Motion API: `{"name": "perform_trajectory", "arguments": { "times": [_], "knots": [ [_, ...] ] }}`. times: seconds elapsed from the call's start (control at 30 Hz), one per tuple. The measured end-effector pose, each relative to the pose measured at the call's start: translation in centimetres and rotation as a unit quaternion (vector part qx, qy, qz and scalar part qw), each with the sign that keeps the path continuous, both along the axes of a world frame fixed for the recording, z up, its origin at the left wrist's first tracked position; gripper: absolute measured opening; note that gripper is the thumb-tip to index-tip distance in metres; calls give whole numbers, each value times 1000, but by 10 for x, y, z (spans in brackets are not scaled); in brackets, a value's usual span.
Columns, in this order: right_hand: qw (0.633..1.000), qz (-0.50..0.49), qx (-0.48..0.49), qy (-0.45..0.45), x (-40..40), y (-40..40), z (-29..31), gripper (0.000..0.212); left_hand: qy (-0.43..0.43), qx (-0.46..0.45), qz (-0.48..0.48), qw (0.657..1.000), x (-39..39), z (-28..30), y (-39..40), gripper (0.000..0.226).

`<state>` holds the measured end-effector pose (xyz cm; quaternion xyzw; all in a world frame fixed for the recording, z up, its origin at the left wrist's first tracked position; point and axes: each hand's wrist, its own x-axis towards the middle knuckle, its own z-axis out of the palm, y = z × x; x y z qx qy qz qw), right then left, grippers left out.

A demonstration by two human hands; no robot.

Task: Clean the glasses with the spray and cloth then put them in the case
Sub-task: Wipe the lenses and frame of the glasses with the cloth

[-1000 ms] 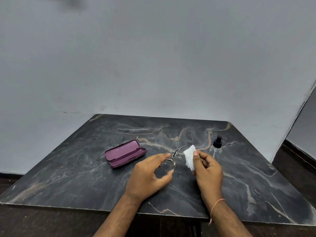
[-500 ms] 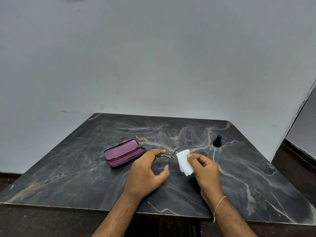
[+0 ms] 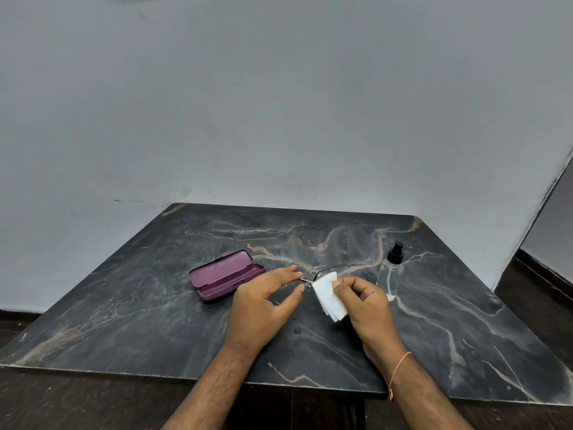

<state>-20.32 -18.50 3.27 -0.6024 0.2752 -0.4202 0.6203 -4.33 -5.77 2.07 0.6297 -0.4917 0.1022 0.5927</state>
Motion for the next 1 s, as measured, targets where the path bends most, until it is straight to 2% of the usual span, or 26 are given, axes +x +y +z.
{"name": "perform_trajectory", "arguments": {
  "times": [0.27, 0.33, 0.4, 0.5, 0.57, 0.63, 0.7, 0.83, 1.0],
  "knots": [
    [999, -15, -42, 6, 0, 2, -1, 11, 19, -1, 10, 1000, 2, 2, 0, 19],
    [997, -49, -54, -6, -1, 4, -2, 11, 19, 1, 17, 1000, 1, 3, 2, 19],
    [987, -124, -98, -8, -4, 6, -2, 15, 13, 3, 25, 1000, 2, 4, 4, 18],
    [942, -254, -219, -6, -10, 13, 2, 19, -8, 9, 31, 999, 2, 3, 3, 16],
    [902, -295, -314, 4, -10, 18, 5, 14, -23, 16, 34, 999, 3, 1, 3, 15],
    [862, -294, -410, 38, -9, 19, 3, 1, -29, 20, 30, 999, 4, -2, 1, 15],
    [835, -275, -470, 81, -6, 19, -1, 6, -26, 24, 11, 999, 5, -5, -1, 16],
    [803, -256, -520, 136, -1, 19, -8, 11, -41, 34, -32, 998, 5, -7, -2, 18],
    [774, -214, -577, 151, 0, 24, -10, 10, -27, 10, -29, 999, 6, -6, -4, 19]
  ]
}}
